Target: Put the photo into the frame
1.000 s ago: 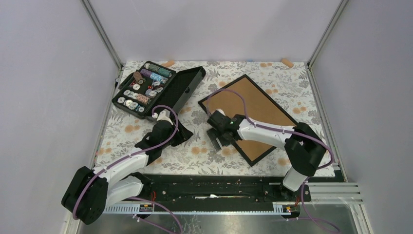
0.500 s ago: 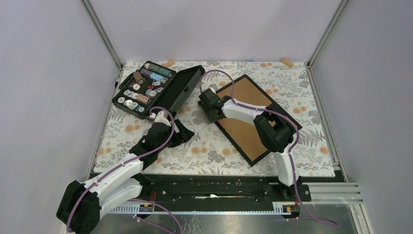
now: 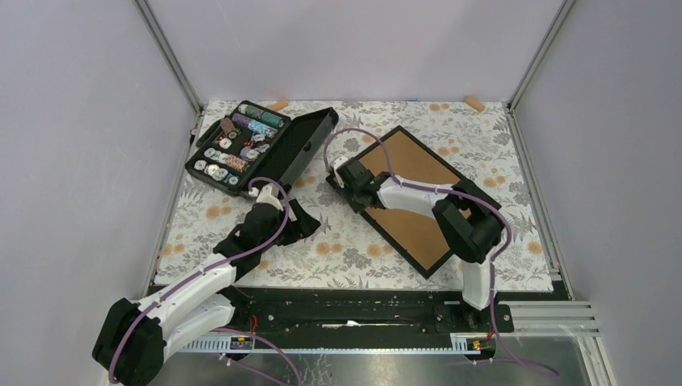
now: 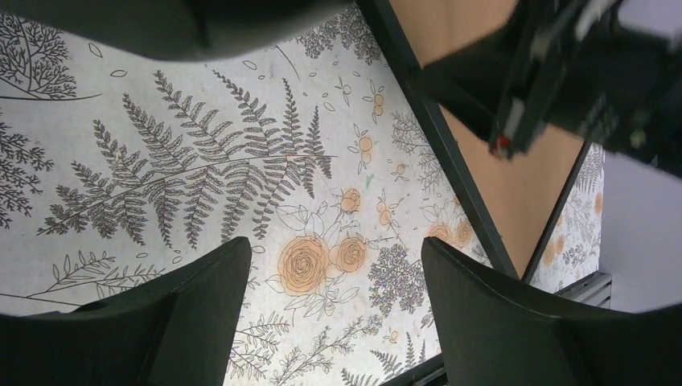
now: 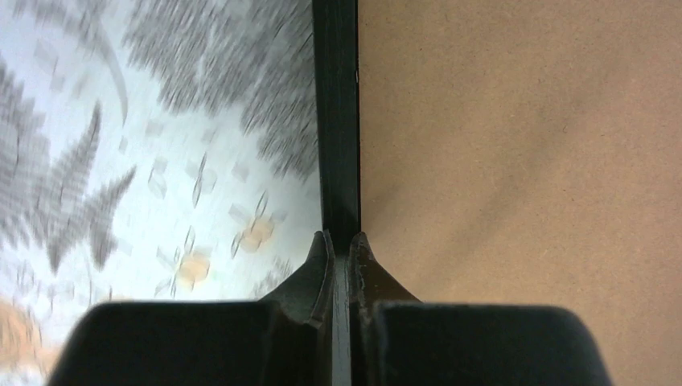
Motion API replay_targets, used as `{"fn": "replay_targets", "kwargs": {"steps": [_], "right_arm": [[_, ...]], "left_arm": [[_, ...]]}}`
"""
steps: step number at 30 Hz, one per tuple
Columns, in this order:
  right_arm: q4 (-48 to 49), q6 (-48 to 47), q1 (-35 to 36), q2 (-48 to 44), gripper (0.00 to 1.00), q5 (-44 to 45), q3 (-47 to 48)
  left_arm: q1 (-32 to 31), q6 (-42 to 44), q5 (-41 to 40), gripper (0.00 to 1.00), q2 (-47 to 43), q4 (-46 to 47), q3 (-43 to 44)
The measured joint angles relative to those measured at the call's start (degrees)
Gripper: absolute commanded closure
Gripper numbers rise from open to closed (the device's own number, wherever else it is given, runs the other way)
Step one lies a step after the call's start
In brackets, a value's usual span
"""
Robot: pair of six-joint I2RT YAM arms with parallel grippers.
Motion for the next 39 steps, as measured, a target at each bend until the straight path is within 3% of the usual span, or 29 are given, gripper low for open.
{"fn": "replay_targets", "kwargs": {"steps": [8, 9, 10, 13, 16, 18, 23, 25, 33, 39], "right_arm": [[0.48, -7.04, 5.51, -13.84, 1.00, -5.75, -17.00], [-0.11, -7.13, 5.84, -14.84, 0.94, -6.43, -17.92], [-0.72, -6.99, 6.14, -15.78, 0.78, -6.97, -18.80], [-2.84, -4.83, 6.25, -17.49, 0.49, -8.55, -20.04], [-5.46, -0.79, 6.56, -18.18, 0.37, -9.49, -20.06], [-7.65, 2.10, 6.62, -18.51, 0.39, -8.90, -19.85], [-10.43, 6.43, 6.62, -19.39, 0.69, -5.51, -16.44], [-10.34, 6.51, 6.62, -19.85, 0.74, -4.81, -14.69], [-8.44, 3.76, 6.62, -15.32, 0.76, -5.53, -5.53], [-7.23, 2.97, 6.62, -10.84, 0.77, -7.08, -5.29]], "left_arm": [[-1.03, -2.43, -0.13, 0.25, 3.82, 0.42, 0.17], [-1.49, -3.06, -0.26, 0.26, 4.72, 0.85, 0.20], [-2.10, -3.89, -0.48, 0.28, 5.81, 1.60, 0.22], [-4.61, -7.08, -1.36, 0.33, 10.32, 4.76, 0.74], [-5.84, -10.23, -2.01, 0.39, 15.23, 8.00, 2.08], [-5.92, -12.33, -2.75, 0.47, 18.25, 9.68, 3.23], [-7.48, -17.51, -4.57, 0.61, 24.37, 14.51, 5.25], [-7.87, -18.86, -5.09, 0.63, 26.73, 16.98, 5.99], [-8.22, -21.27, -6.47, 0.60, 32.22, 21.09, 8.63], [-8.70, -21.84, -8.85, 0.66, 32.28, 19.19, 9.62]]}}
